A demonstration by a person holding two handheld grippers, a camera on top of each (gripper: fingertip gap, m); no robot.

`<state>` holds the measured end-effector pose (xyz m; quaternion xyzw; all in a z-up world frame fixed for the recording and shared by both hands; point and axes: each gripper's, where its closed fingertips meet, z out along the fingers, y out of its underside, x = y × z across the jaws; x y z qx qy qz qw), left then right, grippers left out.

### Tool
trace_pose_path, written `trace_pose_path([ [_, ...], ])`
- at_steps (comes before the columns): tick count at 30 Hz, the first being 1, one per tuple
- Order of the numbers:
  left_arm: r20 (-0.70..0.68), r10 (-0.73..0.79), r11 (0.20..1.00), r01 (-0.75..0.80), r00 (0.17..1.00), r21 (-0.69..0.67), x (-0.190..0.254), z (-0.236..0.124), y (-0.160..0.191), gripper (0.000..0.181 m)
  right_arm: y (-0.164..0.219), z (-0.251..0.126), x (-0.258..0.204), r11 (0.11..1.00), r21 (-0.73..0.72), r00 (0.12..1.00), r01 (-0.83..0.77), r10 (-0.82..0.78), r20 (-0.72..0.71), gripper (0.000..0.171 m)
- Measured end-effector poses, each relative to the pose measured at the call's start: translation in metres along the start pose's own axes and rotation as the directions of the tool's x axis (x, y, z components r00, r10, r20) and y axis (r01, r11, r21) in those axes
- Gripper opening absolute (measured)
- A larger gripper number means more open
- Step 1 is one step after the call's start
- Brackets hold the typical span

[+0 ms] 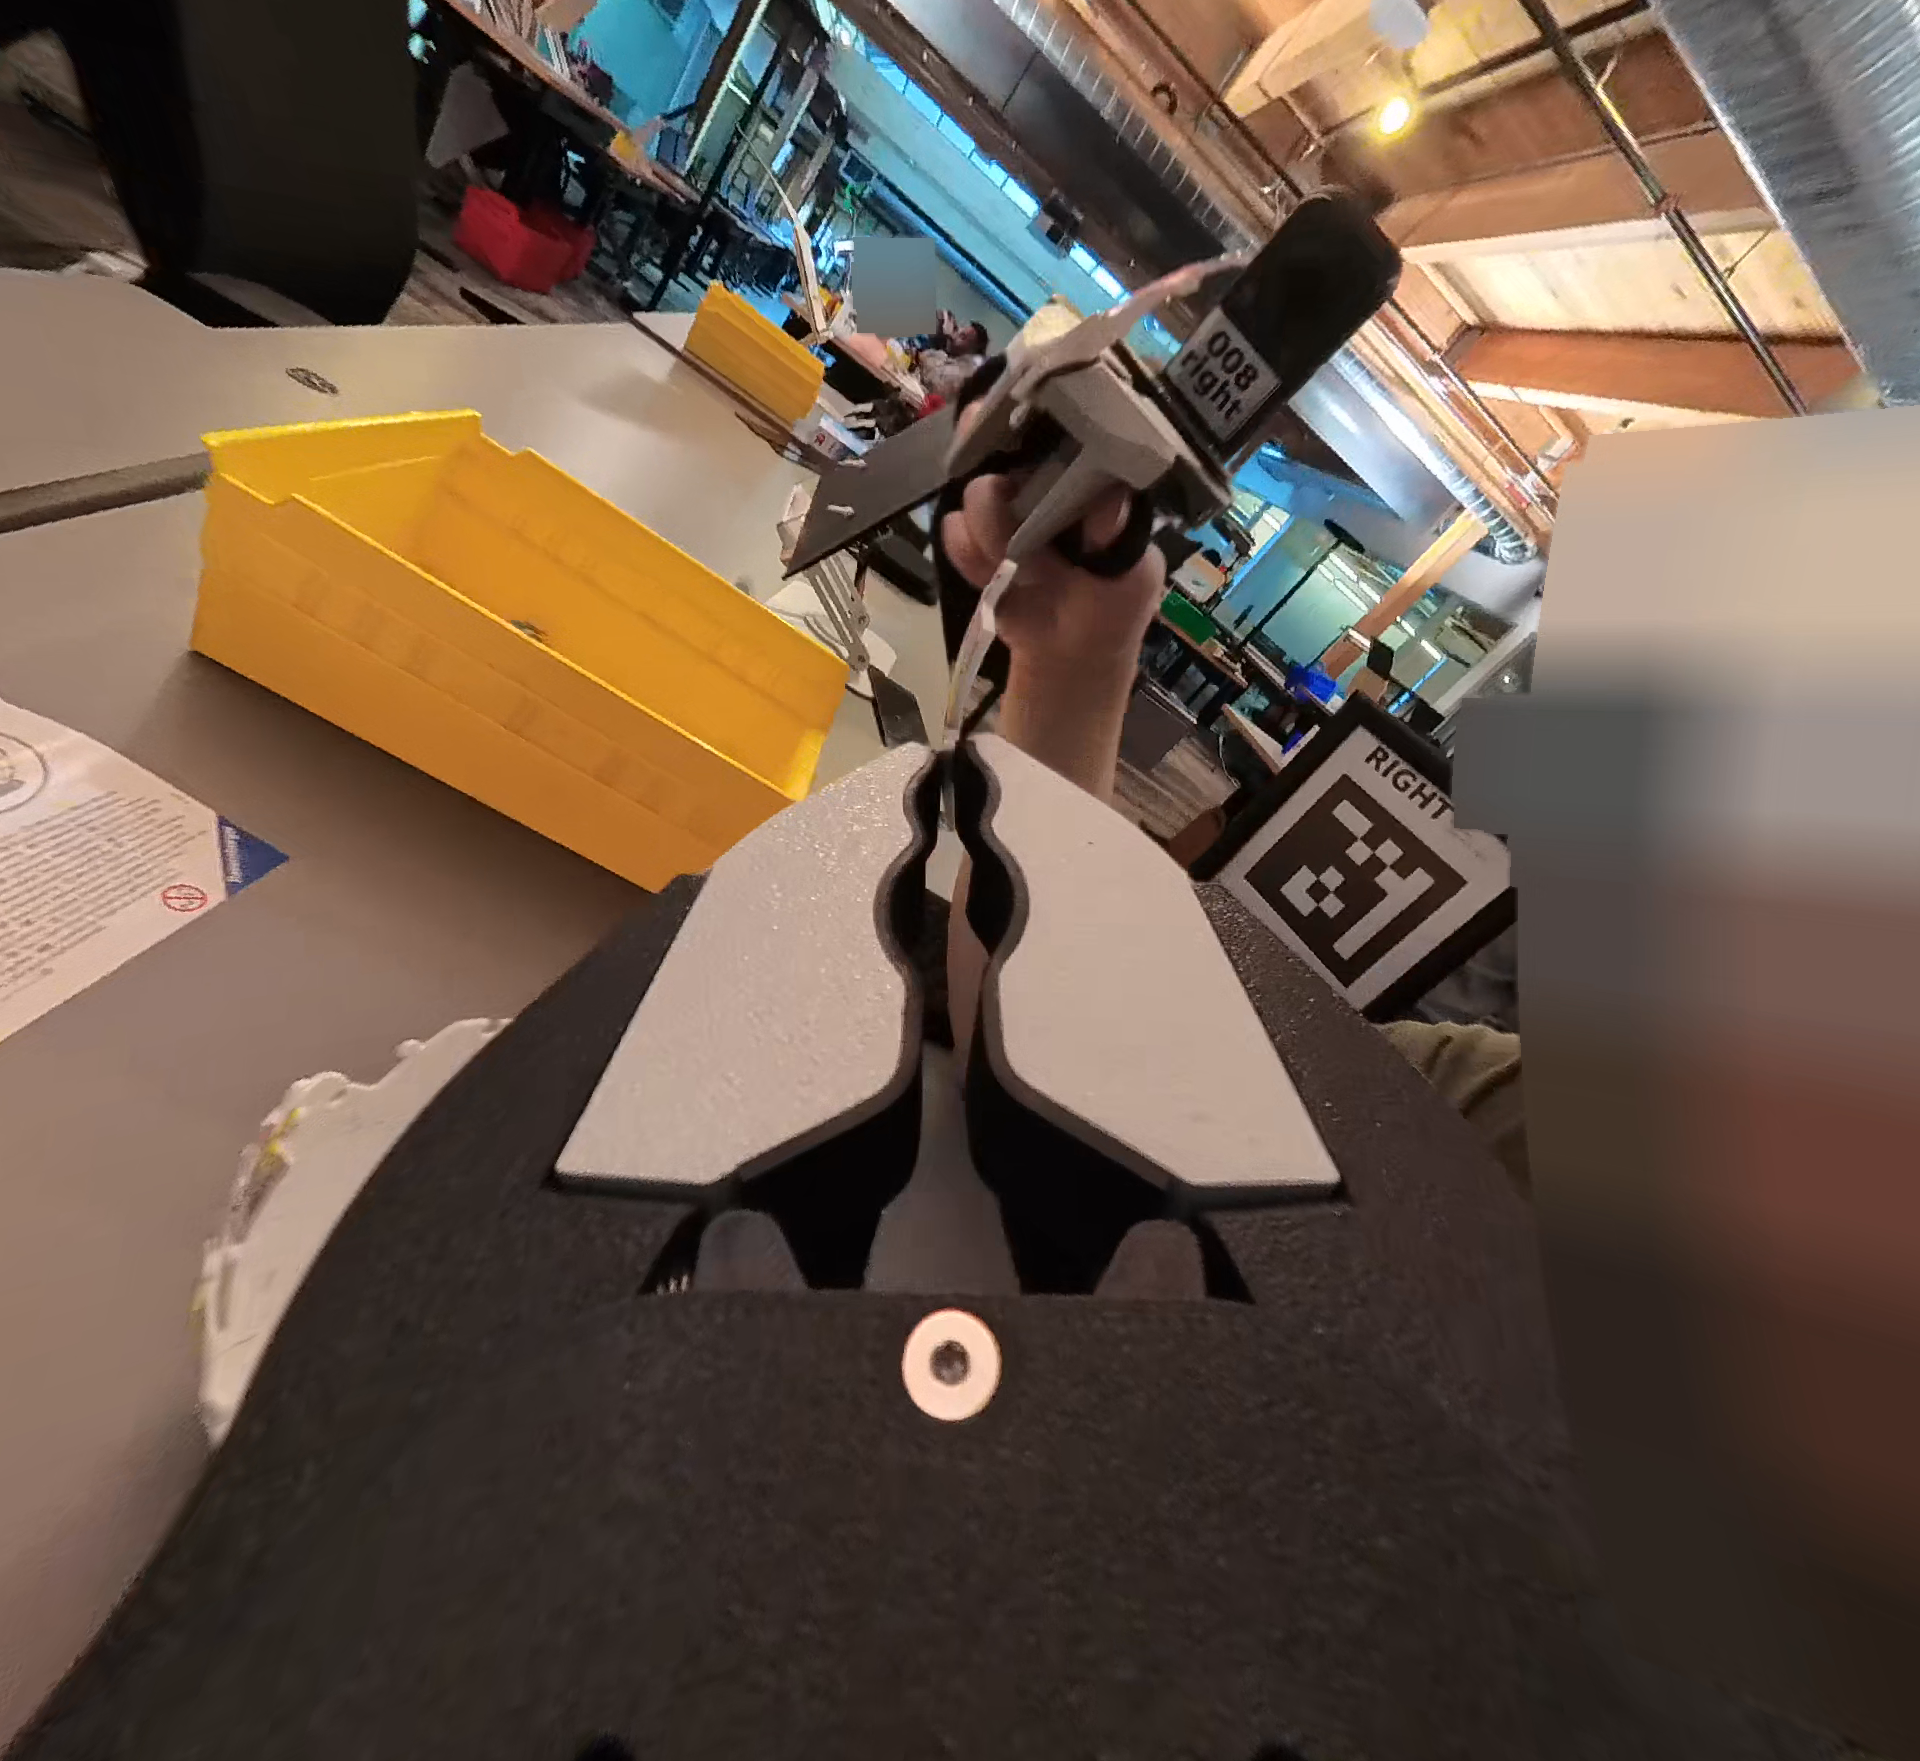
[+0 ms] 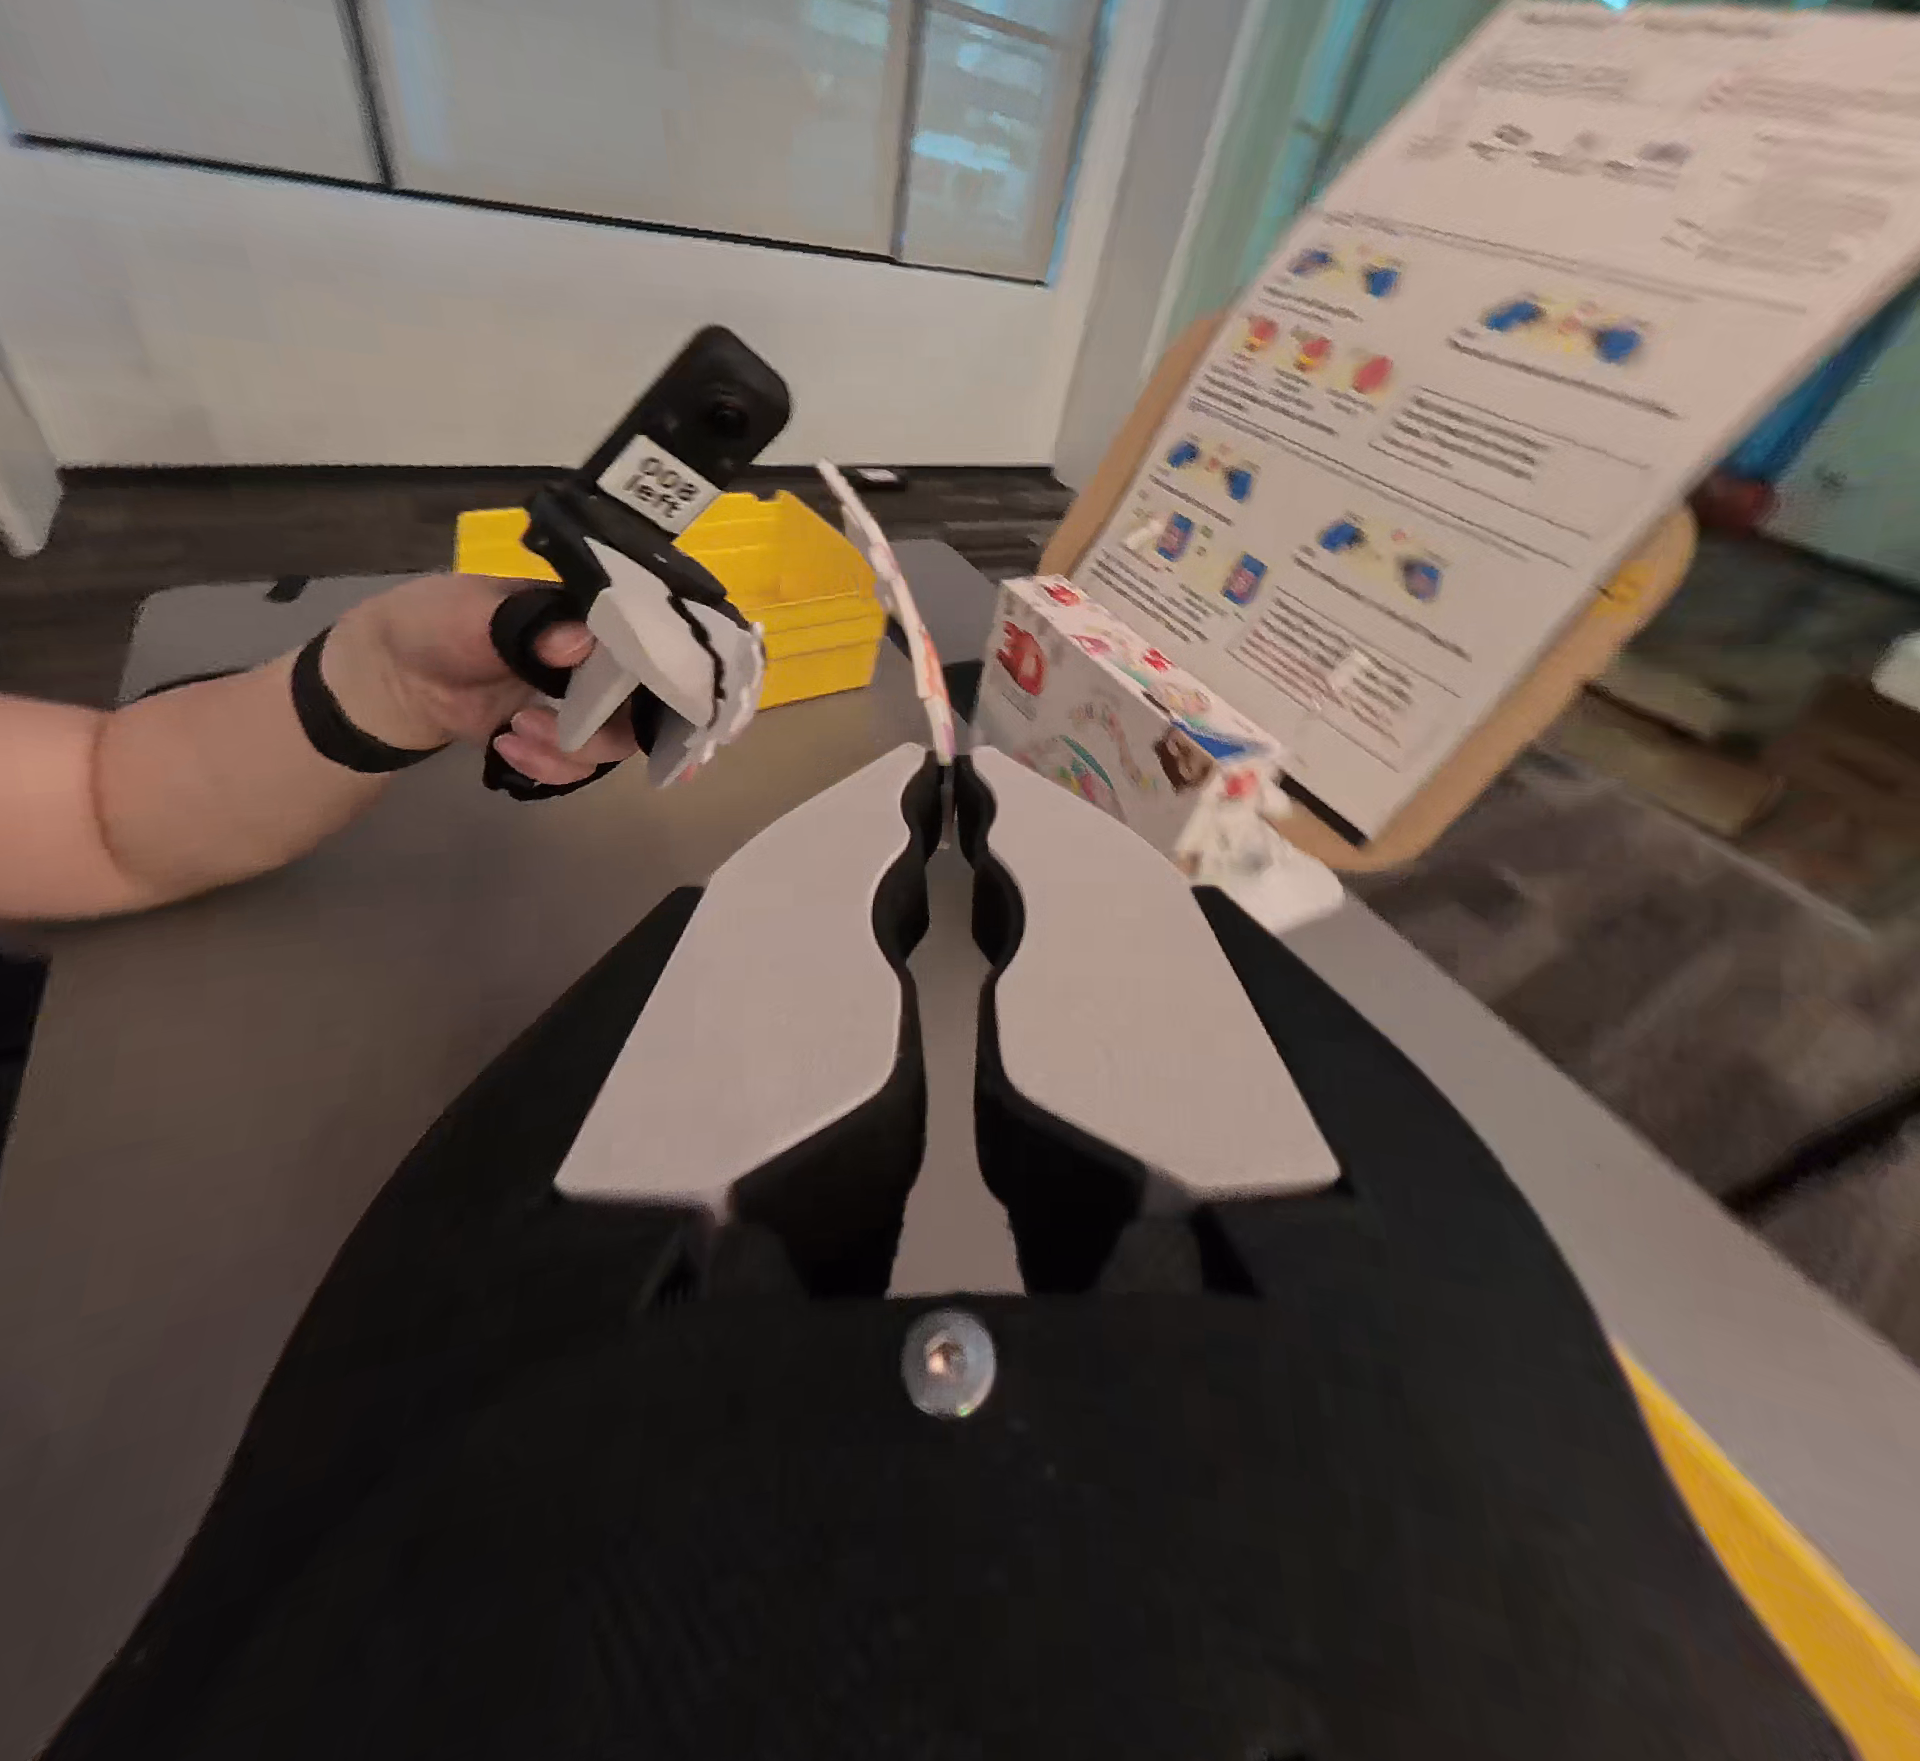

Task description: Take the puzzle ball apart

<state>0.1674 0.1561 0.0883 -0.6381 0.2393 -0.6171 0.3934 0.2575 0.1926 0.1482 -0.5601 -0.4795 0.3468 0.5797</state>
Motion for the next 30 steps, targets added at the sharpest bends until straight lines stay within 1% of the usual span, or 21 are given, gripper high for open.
trace_pose_path([
  [1,-0.003,-0.010,1.000,0.010,1.000,-0.021,0.002,0.006,0.000,0.002,0.000,-0.017,0.008,0.999,-0.025,0.996,-0.034,0.032,-0.078,0.003],
  [3,-0.007,-0.019,0.996,0.019,1.000,-0.092,0.008,0.025,-0.004,0.002,-0.001,-0.058,0.022,0.998,-0.056,0.965,-0.034,0.018,-0.261,0.003],
  [4,0.005,-0.003,0.992,0.004,1.000,-0.127,0.011,0.037,-0.007,0.002,0.001,-0.078,0.024,0.997,-0.074,0.946,-0.036,0.010,-0.325,0.003],
  [6,0.055,0.056,0.984,-0.046,0.997,-0.172,0.011,0.061,-0.015,0.002,0.010,-0.113,0.021,0.993,-0.100,0.919,-0.067,0.022,-0.394,0.003],
  [7,0.076,0.090,0.981,-0.075,0.993,-0.179,0.011,0.072,-0.020,0.002,0.012,-0.129,0.020,0.993,-0.091,0.909,-0.077,0.032,-0.416,0.003],
  [10,0.116,0.148,0.983,-0.133,0.982,-0.128,0.014,0.102,-0.038,0.002,0.011,-0.175,0.022,0.992,0.024,0.865,-0.122,0.118,-0.488,0.003],
  [11,0.138,0.163,0.980,-0.144,0.977,-0.135,0.011,0.112,-0.040,0.002,0.013,-0.191,0.026,0.988,0.064,0.838,-0.140,0.152,-0.524,0.003],
  [12,0.162,0.195,0.970,-0.166,0.967,-0.179,0.006,0.123,-0.036,0.002,0.016,-0.207,0.031,0.982,0.099,0.804,-0.162,0.190,-0.564,0.003],
  [14,0.204,0.290,0.914,-0.207,0.935,-0.348,-0.011,0.149,-0.018,0.002,0.023,-0.233,0.036,0.970,0.145,0.743,-0.196,0.243,-0.624,0.003],
  [16,0.187,0.355,0.850,-0.233,0.916,-0.473,-0.025,0.179,0.000,0.002,0.029,-0.246,0.035,0.966,0.161,0.723,-0.202,0.258,-0.642,0.003],
  [18,0.174,0.357,0.812,-0.213,0.918,-0.543,-0.042,0.210,0.015,0.002,0.034,-0.249,0.032,0.965,0.158,0.739,-0.209,0.261,-0.621,0.003],
  [21,0.237,0.298,0.770,-0.087,0.925,-0.632,-0.079,0.245,0.038,0.002,0.048,-0.253,0.031,0.962,0.127,0.751,-0.242,0.269,-0.603,0.003],
  [22,0.267,0.297,0.752,-0.052,0.917,-0.657,-0.093,0.251,0.045,0.002,0.054,-0.256,0.032,0.960,0.119,0.746,-0.253,0.272,-0.607,0.003],
  [23,0.285,0.296,0.714,-0.013,0.912,-0.700,-0.104,0.255,0.055,0.002,0.059,-0.260,0.033,0.957,0.118,0.740,-0.265,0.280,-0.612,0.003],
  [25,0.317,0.310,0.610,0.068,0.897,-0.789,-0.126,0.255,0.077,0.002,0.067,-0.267,0.037,0.947,0.140,0.732,-0.288,0.312,-0.605,0.003],
  [27,0.339,0.338,0.546,0.110,0.878,-0.831,-0.143,0.254,0.093,0.002,0.076,-0.272,0.042,0.933,0.167,0.725,-0.320,0.354,-0.591,0.003],
  [28,0.342,0.333,0.521,0.131,0.879,-0.844,-0.147,0.256,0.100,0.002,0.082,-0.273,0.045,0.924,0.172,0.718,-0.341,0.374,-0.586,0.003],
  [30,0.337,0.315,0.497,0.148,0.887,-0.855,-0.153,0.261,0.111,0.002,0.095,-0.274,0.051,0.908,0.167,0.701,-0.385,0.405,-0.587,0.003],
])
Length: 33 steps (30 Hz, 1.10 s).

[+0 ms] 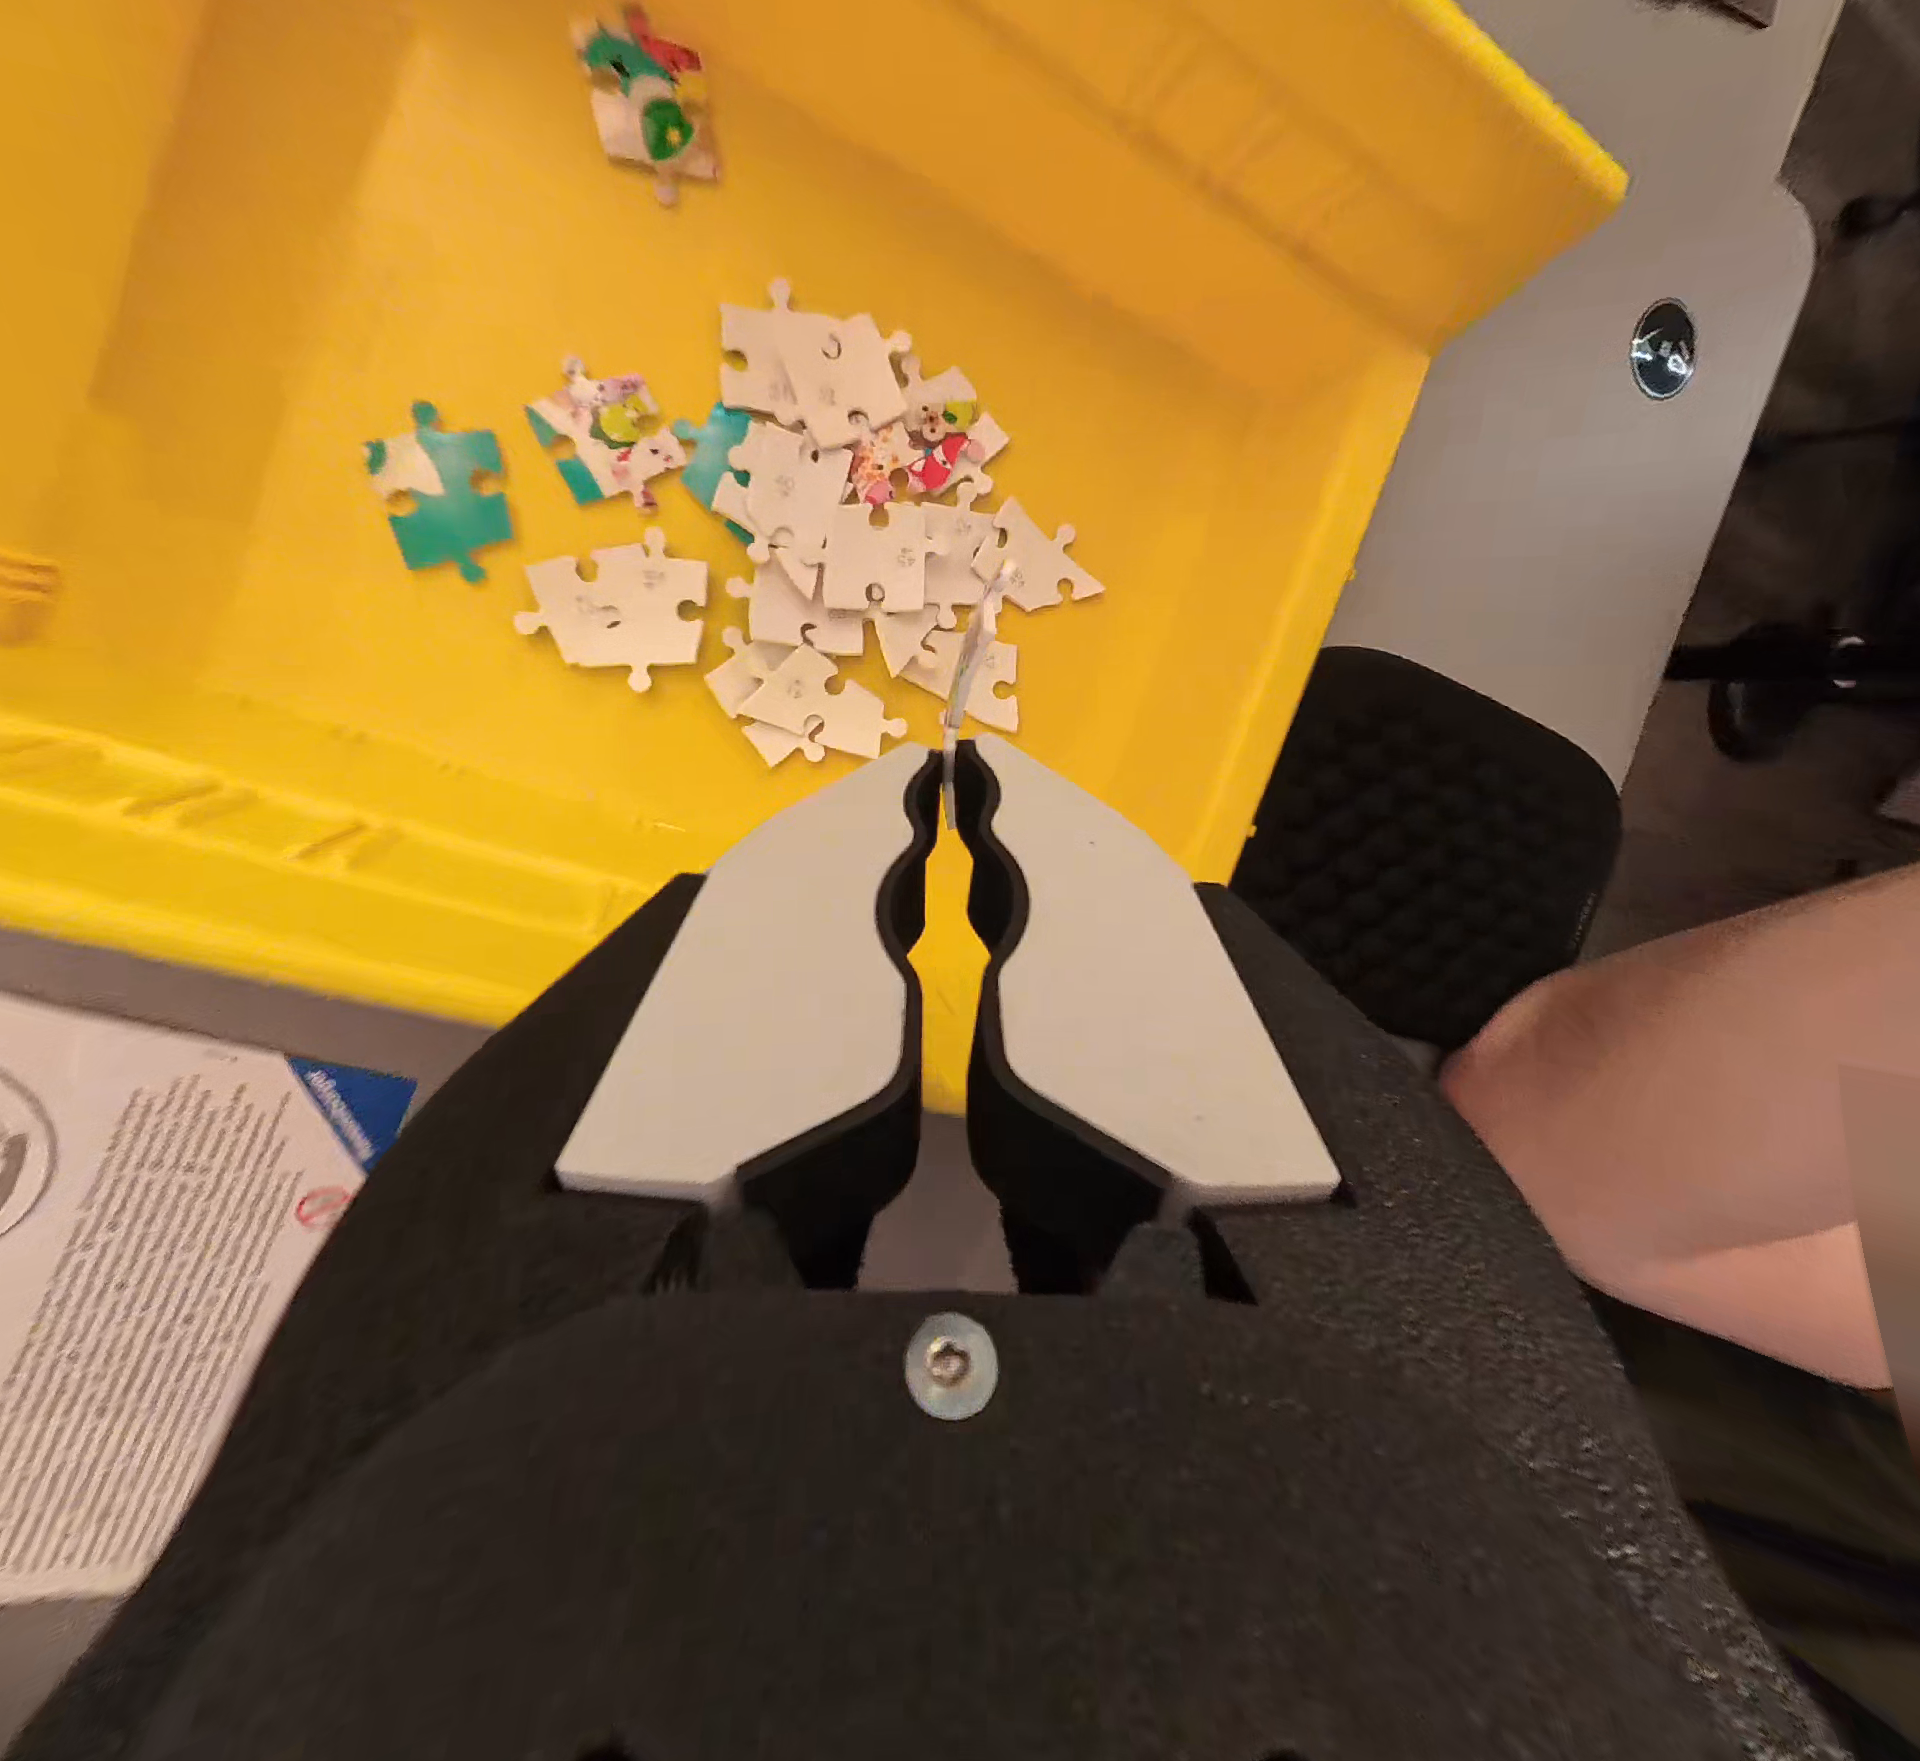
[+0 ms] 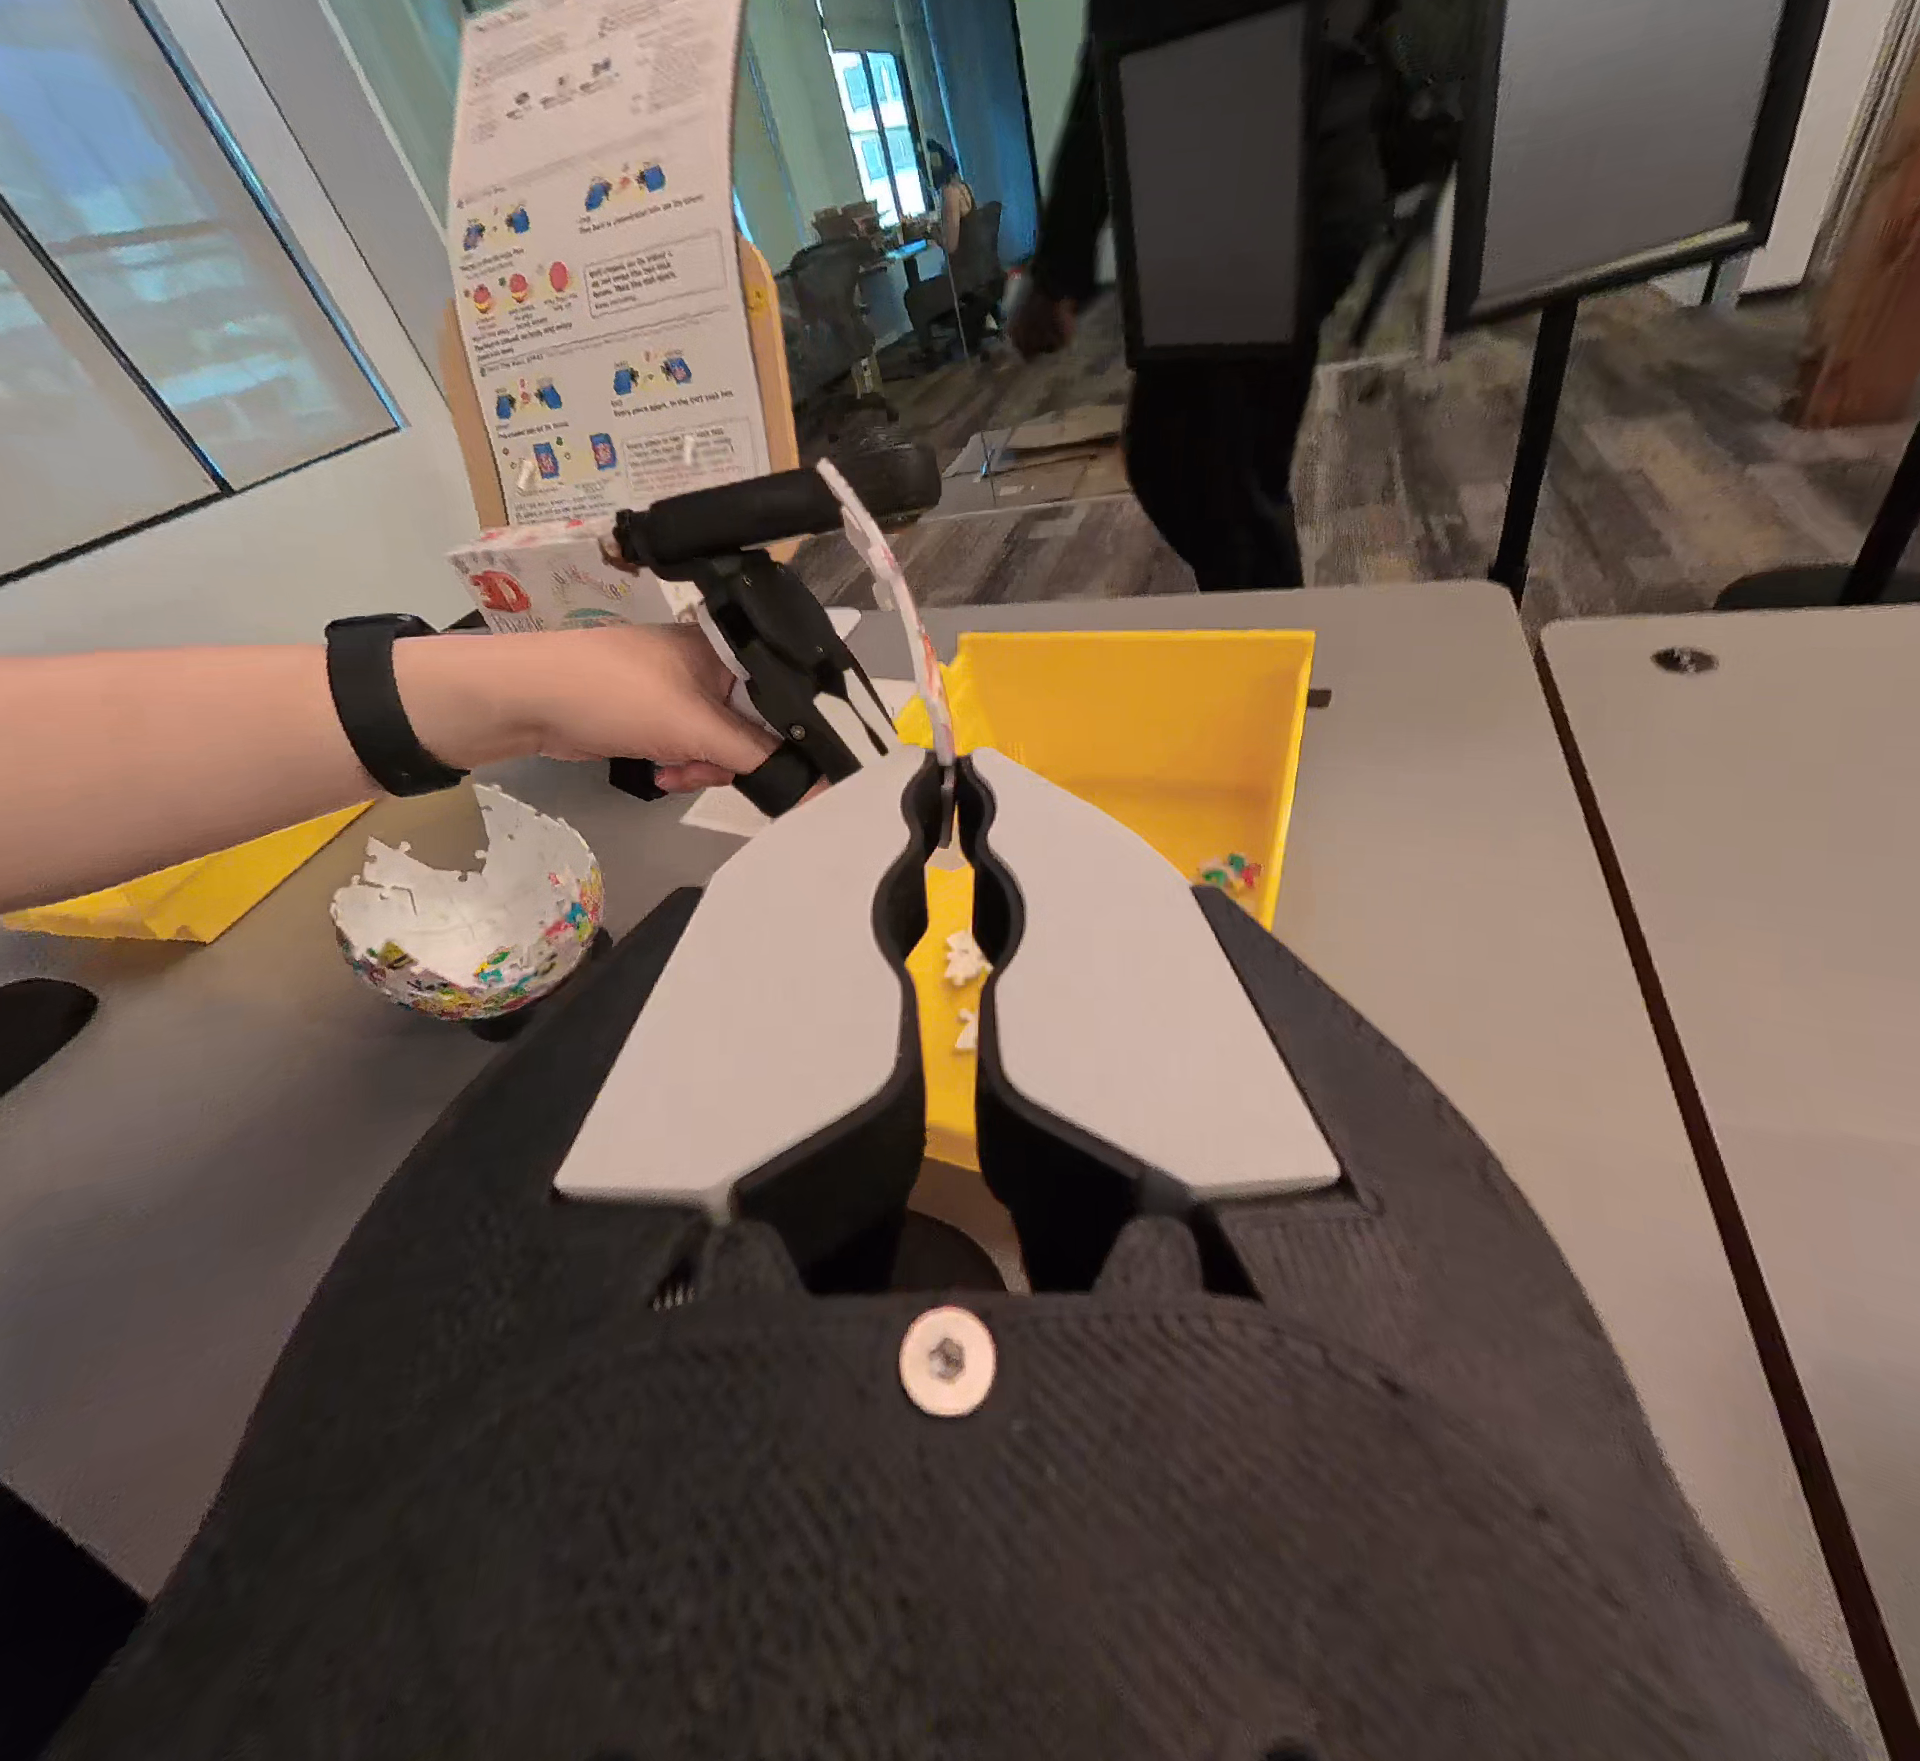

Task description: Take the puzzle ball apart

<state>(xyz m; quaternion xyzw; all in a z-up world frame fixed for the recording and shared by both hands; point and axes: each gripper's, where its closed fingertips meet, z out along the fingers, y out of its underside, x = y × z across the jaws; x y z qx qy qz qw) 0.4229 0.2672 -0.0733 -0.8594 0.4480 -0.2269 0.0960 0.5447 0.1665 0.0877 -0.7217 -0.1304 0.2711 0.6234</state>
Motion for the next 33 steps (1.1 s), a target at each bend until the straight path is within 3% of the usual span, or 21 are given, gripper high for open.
trace_pose_path([
  [4,0.004,0.018,1.000,-0.018,1.000,0.024,-0.003,0.014,-0.013,0.024,0.012,0.009,0.009,0.999,-0.038,0.999,-0.037,0.038,0.034,0.003],
  [8,0.024,-0.012,0.992,0.009,1.000,0.125,-0.010,0.005,-0.028,0.023,0.016,0.018,0.008,0.996,-0.054,0.993,-0.066,0.071,0.096,0.003],
  [11,-0.113,0.064,0.942,-0.023,0.991,0.335,0.021,-0.036,-0.054,0.023,0.015,0.030,-0.006,0.993,-0.066,0.972,-0.099,0.110,0.206,0.003],
  [14,-0.164,0.283,0.824,-0.152,0.945,0.545,0.062,-0.096,-0.065,0.025,0.015,0.045,-0.023,0.987,-0.095,0.930,-0.128,0.153,0.333,0.003],
  [18,-0.171,0.447,0.703,-0.227,0.878,0.674,0.097,-0.149,-0.057,0.039,0.019,0.065,-0.046,0.983,-0.145,0.867,-0.112,0.168,0.468,0.003],
  [20,-0.187,0.476,0.681,-0.226,0.859,0.696,0.104,-0.162,-0.052,0.049,0.025,0.077,-0.053,0.978,-0.182,0.845,-0.102,0.181,0.502,0.003],
  [22,-0.223,0.513,0.673,-0.226,0.829,0.705,0.109,-0.170,-0.044,0.047,0.032,0.088,-0.054,0.967,-0.228,0.835,-0.111,0.215,0.507,0.003],
  [26,-0.090,0.551,0.652,-0.361,0.829,0.667,0.098,-0.159,-0.035,0.044,0.043,0.102,-0.055,0.949,-0.287,0.811,-0.128,0.267,0.520,0.003],
  [33,-0.005,0.550,0.685,-0.448,0.835,0.575,0.085,-0.136,-0.033,0.039,0.044,0.105,-0.065,0.951,-0.296,0.789,-0.091,0.250,0.562,0.003],
])
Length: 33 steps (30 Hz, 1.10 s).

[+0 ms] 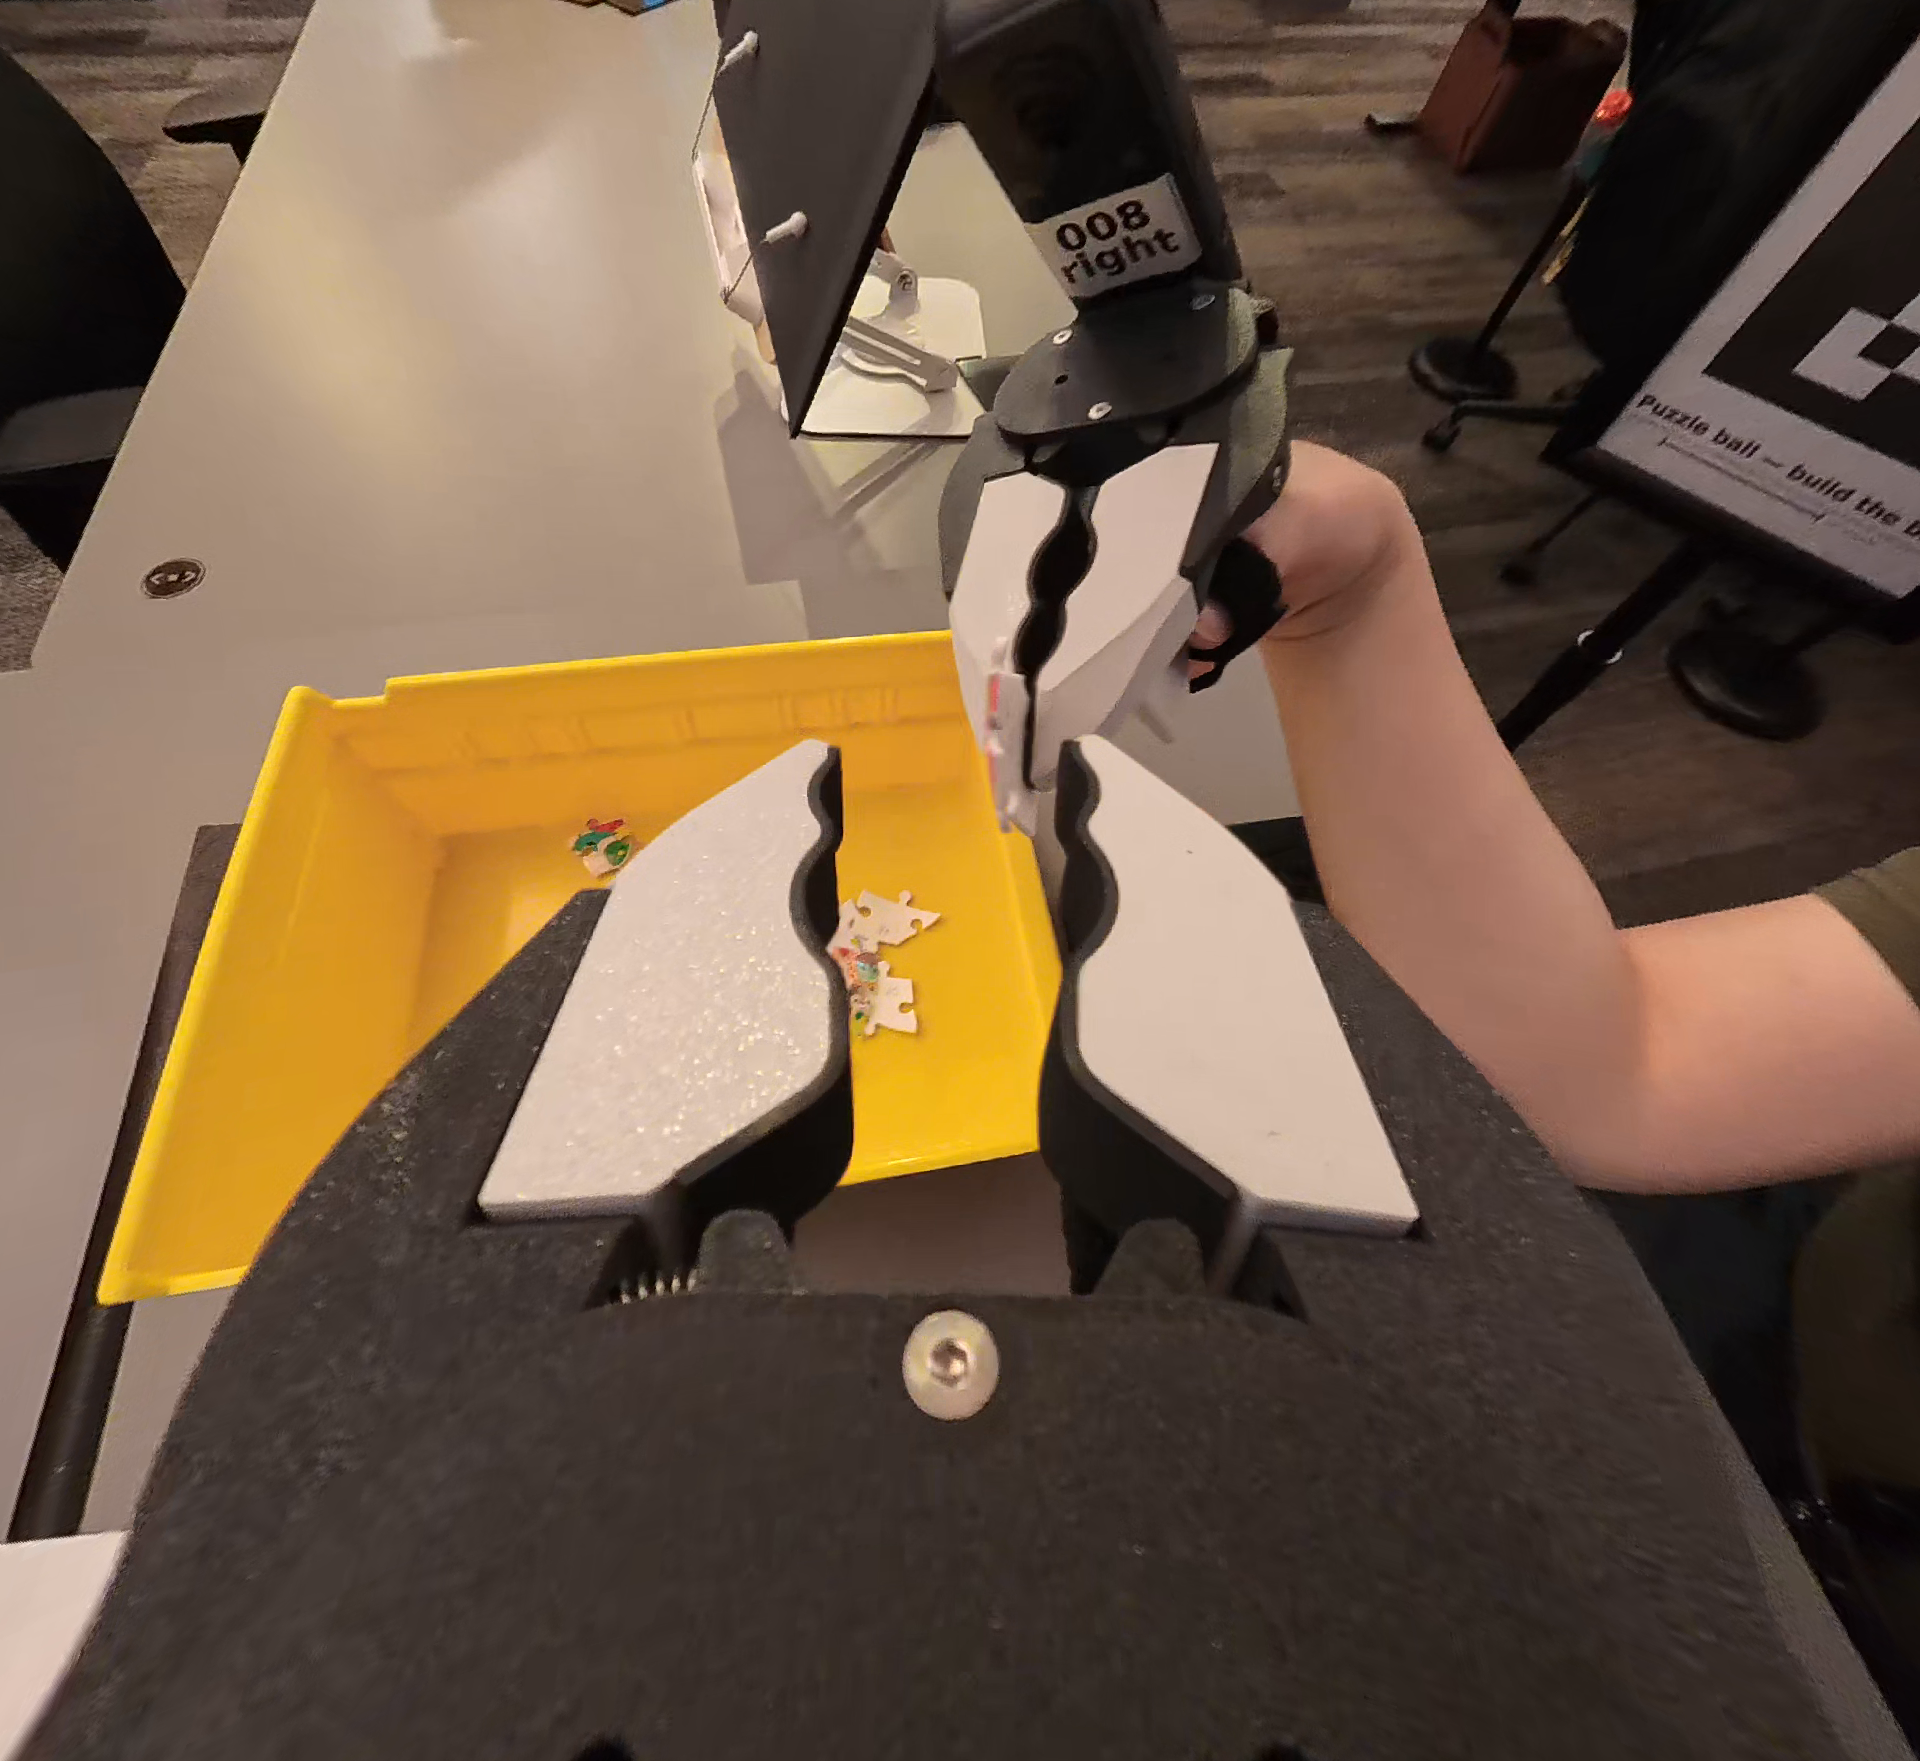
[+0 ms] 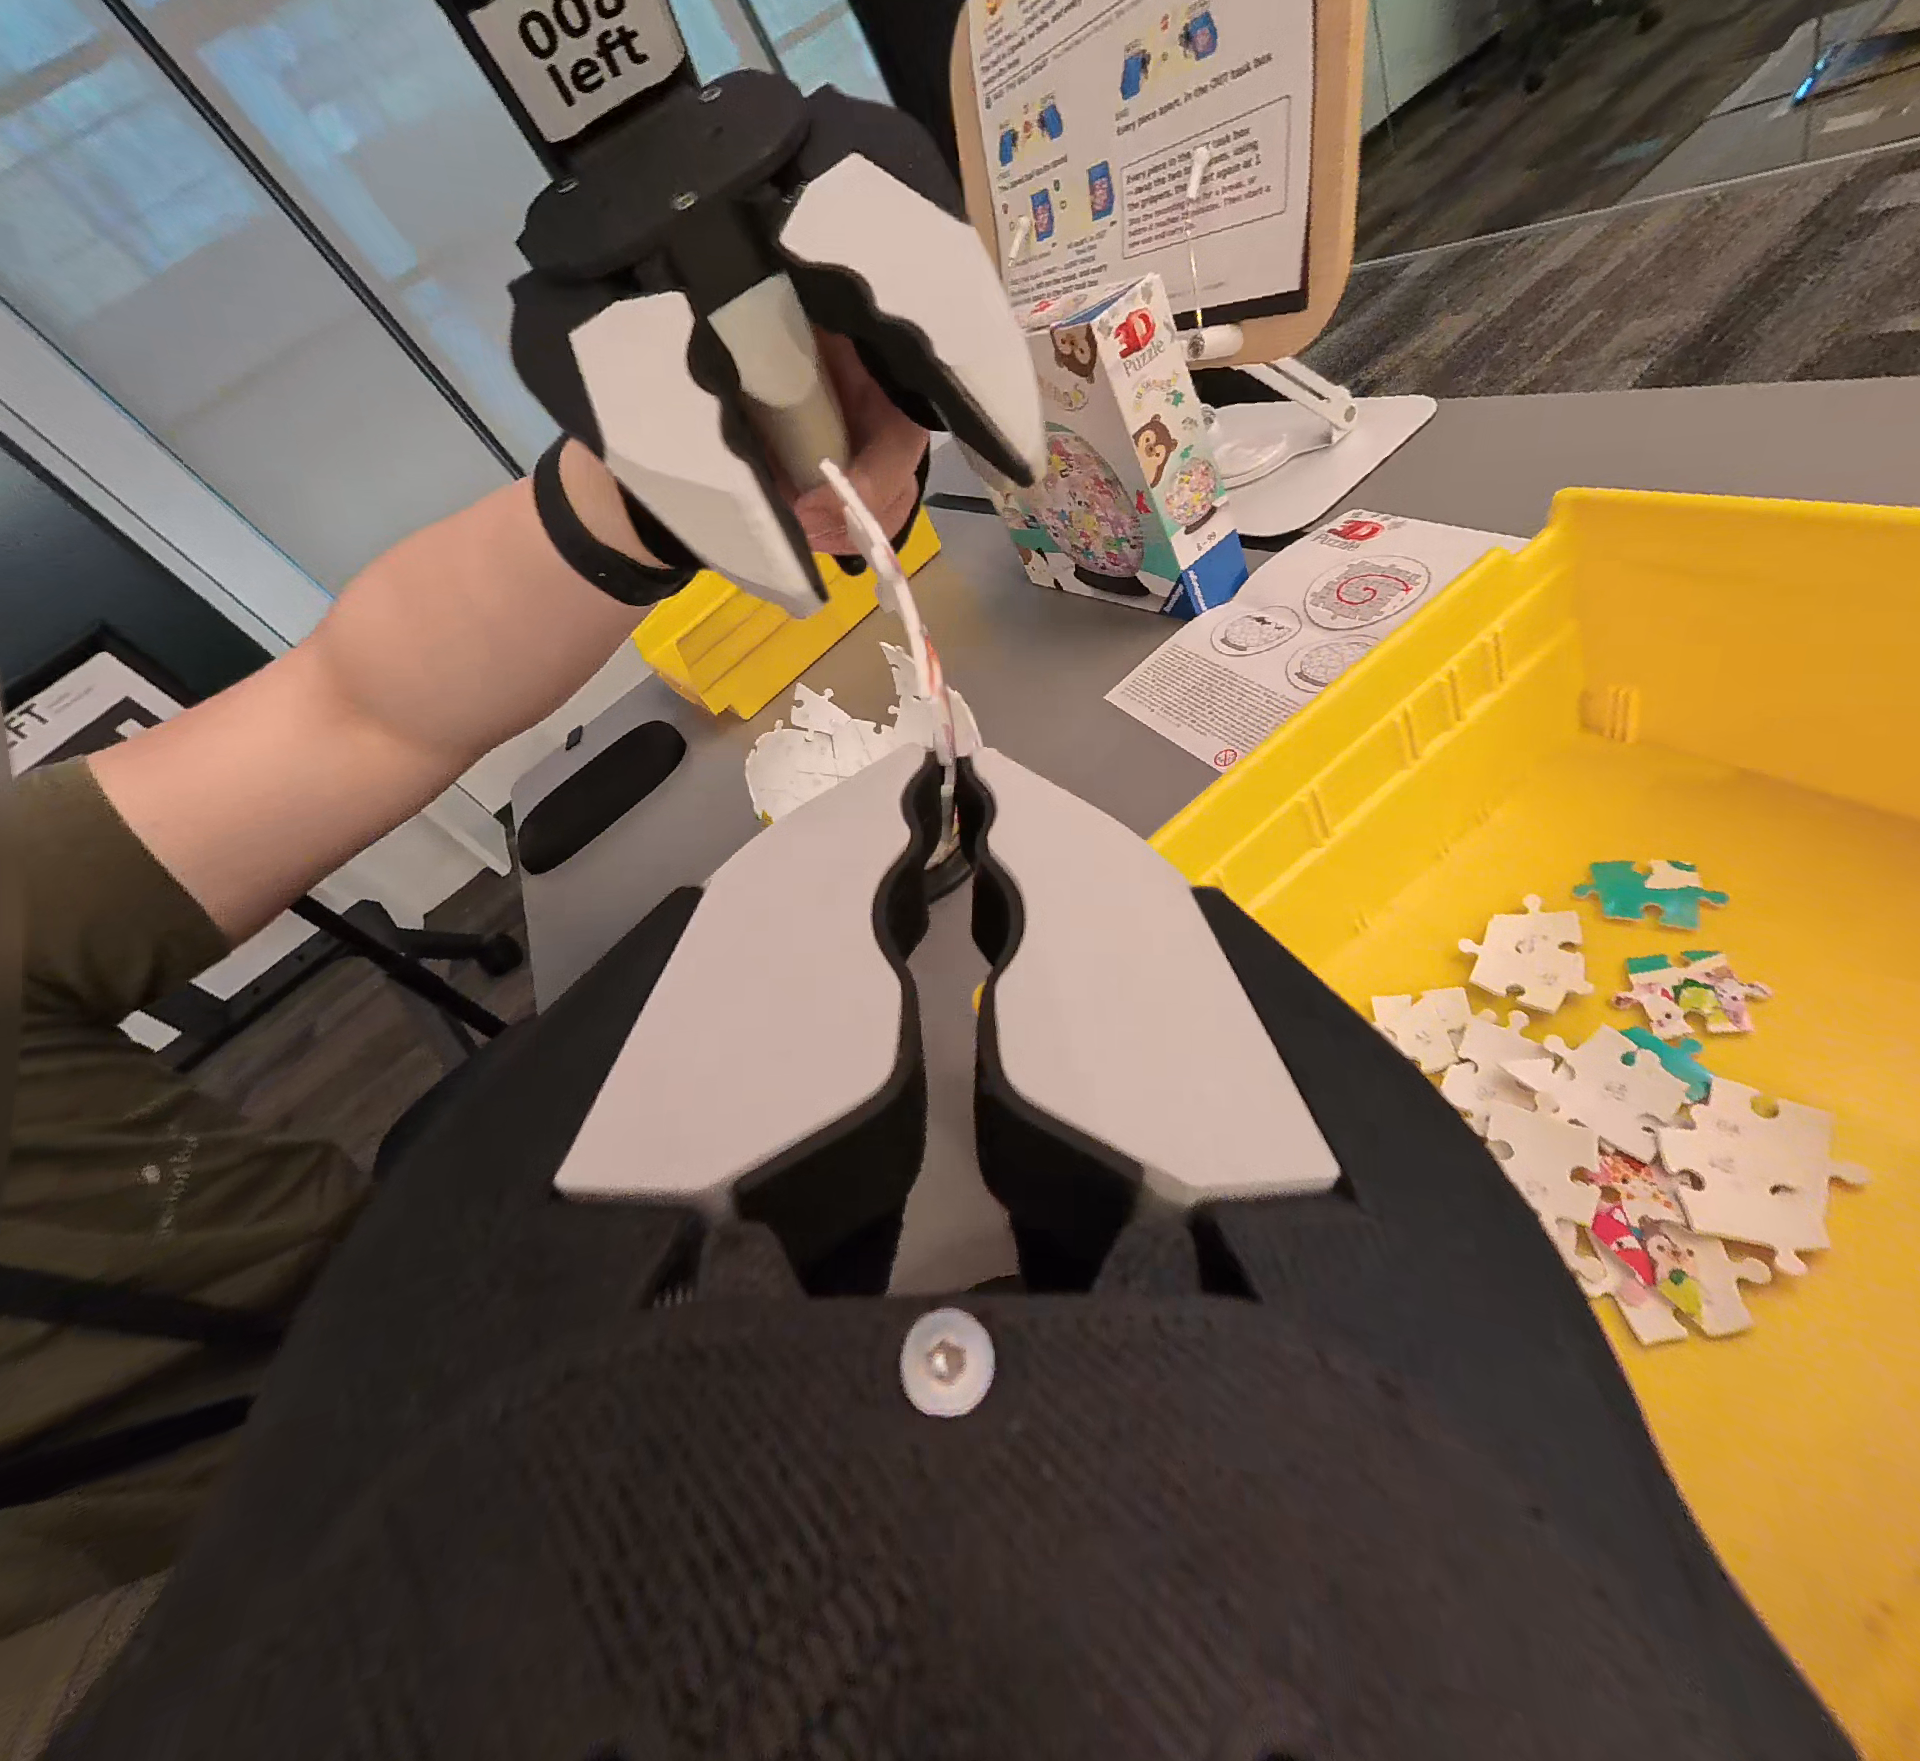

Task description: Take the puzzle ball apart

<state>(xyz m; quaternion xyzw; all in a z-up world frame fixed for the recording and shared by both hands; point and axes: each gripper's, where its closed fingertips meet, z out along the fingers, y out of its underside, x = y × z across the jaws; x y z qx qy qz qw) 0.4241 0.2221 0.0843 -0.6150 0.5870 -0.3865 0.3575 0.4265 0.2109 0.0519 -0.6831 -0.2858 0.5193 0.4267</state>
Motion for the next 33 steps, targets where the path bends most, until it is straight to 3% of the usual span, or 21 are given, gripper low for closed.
trace_pose_path([
  [5,-0.033,0.021,1.000,-0.022,0.999,-0.019,0.003,0.000,0.004,0.017,0.002,0.001,-0.001,1.000,-0.019,1.000,0.016,-0.016,-0.001,0.003],
  [22,-0.047,-0.078,0.992,0.073,0.996,-0.105,0.001,0.006,0.024,0.003,0.011,0.013,0.010,0.995,-0.088,0.998,0.053,-0.056,-0.037,0.003],
  [27,-0.178,-0.216,0.976,0.209,0.960,-0.053,0.013,0.000,0.015,0.002,0.005,0.011,-0.002,0.965,-0.059,0.966,0.255,-0.256,-0.022,0.003],
  [30,-0.307,-0.302,0.952,0.303,0.903,-0.045,0.026,-0.008,0.007,0.002,-0.001,0.010,-0.017,0.894,-0.026,0.894,0.448,-0.448,-0.027,0.003],
  [33,-0.394,-0.352,0.930,0.364,0.849,-0.046,0.037,-0.017,0.000,0.002,-0.008,0.009,-0.030,0.852,0.012,0.852,0.524,-0.524,-0.028,0.003],
])
